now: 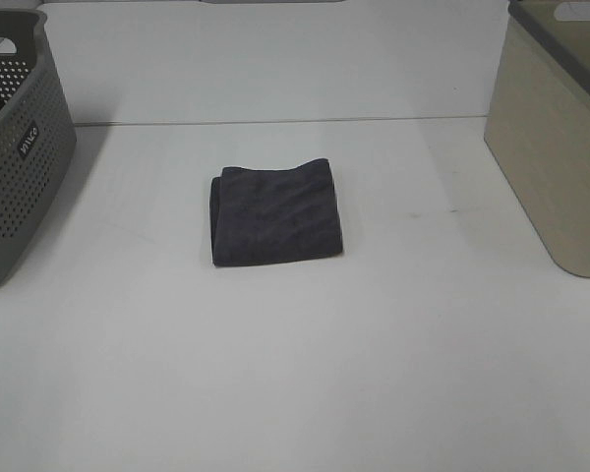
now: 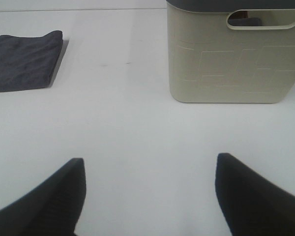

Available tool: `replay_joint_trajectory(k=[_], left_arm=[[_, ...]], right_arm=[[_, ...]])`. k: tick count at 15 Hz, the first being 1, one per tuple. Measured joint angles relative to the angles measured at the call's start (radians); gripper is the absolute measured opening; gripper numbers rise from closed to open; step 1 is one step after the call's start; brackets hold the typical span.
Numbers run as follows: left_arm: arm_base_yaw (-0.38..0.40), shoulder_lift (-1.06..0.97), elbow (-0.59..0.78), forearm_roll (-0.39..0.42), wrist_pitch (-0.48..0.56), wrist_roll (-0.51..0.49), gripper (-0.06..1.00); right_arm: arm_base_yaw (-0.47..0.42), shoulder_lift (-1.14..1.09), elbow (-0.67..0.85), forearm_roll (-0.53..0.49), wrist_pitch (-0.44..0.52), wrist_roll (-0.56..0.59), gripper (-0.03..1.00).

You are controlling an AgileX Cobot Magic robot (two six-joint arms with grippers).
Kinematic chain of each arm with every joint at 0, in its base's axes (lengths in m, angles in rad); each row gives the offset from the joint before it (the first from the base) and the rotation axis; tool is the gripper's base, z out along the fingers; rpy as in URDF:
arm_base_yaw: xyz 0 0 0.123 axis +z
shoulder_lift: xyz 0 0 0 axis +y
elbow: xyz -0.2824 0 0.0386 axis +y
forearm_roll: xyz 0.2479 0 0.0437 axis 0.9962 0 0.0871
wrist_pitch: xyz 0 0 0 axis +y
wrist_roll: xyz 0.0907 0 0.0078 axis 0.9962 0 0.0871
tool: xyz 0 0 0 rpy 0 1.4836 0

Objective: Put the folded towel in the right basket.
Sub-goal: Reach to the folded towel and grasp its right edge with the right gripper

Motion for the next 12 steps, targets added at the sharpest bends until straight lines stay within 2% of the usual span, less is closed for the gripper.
replay_joint_trajectory(k=[12], left_arm=[[0.0, 0.0, 0.0, 0.0, 0.0, 0.0, 0.99]], right_arm=[[0.0, 0.0, 0.0, 0.0, 0.0, 0.0, 0.69]])
